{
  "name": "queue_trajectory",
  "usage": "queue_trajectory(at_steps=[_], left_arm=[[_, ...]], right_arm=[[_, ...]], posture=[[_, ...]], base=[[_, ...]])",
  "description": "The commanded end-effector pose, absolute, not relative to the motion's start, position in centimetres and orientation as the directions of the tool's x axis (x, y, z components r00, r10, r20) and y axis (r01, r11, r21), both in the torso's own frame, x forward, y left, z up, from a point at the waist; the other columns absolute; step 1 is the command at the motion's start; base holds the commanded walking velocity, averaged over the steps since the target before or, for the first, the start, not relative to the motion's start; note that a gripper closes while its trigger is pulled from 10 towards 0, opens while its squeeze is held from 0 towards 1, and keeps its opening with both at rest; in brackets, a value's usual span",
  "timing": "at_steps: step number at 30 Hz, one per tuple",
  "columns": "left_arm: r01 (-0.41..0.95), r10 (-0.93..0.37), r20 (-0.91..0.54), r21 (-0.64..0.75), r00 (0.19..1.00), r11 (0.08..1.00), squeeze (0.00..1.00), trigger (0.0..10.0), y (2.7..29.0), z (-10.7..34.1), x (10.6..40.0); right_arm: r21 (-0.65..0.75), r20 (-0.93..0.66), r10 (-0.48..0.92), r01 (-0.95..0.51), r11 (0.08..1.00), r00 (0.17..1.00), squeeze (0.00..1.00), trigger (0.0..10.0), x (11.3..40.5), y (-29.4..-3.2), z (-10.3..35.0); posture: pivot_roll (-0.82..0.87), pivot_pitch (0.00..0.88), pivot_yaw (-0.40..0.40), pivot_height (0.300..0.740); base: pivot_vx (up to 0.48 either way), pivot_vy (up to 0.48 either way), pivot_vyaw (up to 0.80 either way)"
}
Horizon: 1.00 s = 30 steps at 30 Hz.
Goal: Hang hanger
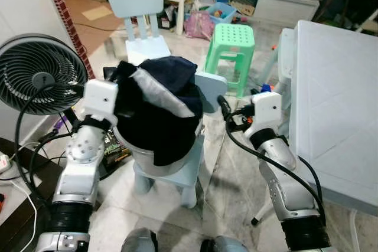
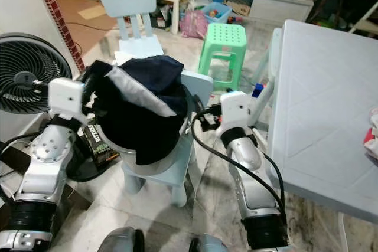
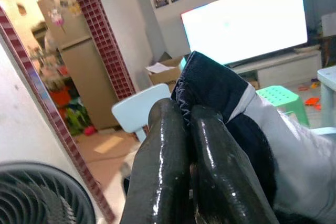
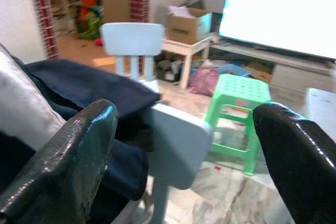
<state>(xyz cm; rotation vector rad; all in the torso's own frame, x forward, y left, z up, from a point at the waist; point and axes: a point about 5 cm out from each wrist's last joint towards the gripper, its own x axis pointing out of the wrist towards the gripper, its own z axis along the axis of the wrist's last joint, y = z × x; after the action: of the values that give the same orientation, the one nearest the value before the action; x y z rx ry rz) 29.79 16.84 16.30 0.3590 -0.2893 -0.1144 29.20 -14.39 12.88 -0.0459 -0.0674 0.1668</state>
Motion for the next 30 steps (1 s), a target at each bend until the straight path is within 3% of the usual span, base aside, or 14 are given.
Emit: queue_trajectory(at_steps=[1, 5, 6, 7, 10, 11, 30], left_arm=[[-0.01, -0.107, 0.276, 0.391, 0.955, 0.92, 0.0, 0.0, 16.6, 16.7, 29.0], [-0.02, -0.099, 0.278, 0.396, 0.955, 0.918, 0.0, 0.0, 16.5, 16.5, 28.7], [-0.031, -0.069, 0.254, 0.372, 0.965, 0.928, 0.0, 0.0, 16.6, 15.9, 28.5], [-0.042, -0.041, 0.223, 0.356, 0.974, 0.934, 0.0, 1.1, 16.7, 15.2, 28.4], [-0.055, -0.01, 0.185, 0.342, 0.983, 0.938, 0.0, 1.1, 16.7, 14.5, 28.2], [-0.047, -0.015, 0.174, 0.347, 0.985, 0.937, 0.0, 10.0, 16.6, 14.2, 28.1], [0.0, -0.052, 0.146, 0.333, 0.988, 0.943, 0.0, 10.0, 14.5, 14.7, 28.5]], right_arm=[[-0.093, 0.043, 0.029, -0.025, 0.995, 0.999, 0.0, 10.0, 29.0, -16.6, 12.0], [-0.129, 0.05, -0.018, 0.025, 0.991, 0.999, 0.0, 10.0, 28.9, -17.3, 11.8], [-0.072, 0.043, -0.033, 0.036, 0.997, 0.999, 0.0, 10.0, 28.7, -17.8, 11.5], [-0.045, 0.036, -0.064, 0.066, 0.997, 0.997, 0.0, 10.0, 28.4, -18.5, 11.2], [-0.024, 0.031, -0.104, 0.105, 0.994, 0.994, 0.0, 10.0, 28.1, -19.2, 10.9], [-0.004, 0.014, -0.089, 0.089, 0.996, 0.996, 0.0, 10.0, 27.6, -19.5, 10.6], [0.072, 0.019, -0.074, 0.073, 0.995, 0.997, 0.0, 10.0, 27.5, -19.8, 10.3]], posture=[[0.06, 0.0, 0.025, 0.74], [0.06, 0.0, 0.027, 0.74], [0.05, 0.0, 0.036, 0.74], [0.05, 0.0, 0.039, 0.74], [0.05, 0.0, 0.039, 0.74], [0.04, 0.0, 0.045, 0.74], [0.02, 0.0, 0.052, 0.74]], base=[[0.0, 0.0, 0.0], [0.0, 0.0, 0.0], [0.0, 0.0, 0.0], [0.0, 0.0, 0.0], [0.0, 0.0, 0.0], [0.0, 0.0, 0.0], [-0.026, 0.0, 0.0]])
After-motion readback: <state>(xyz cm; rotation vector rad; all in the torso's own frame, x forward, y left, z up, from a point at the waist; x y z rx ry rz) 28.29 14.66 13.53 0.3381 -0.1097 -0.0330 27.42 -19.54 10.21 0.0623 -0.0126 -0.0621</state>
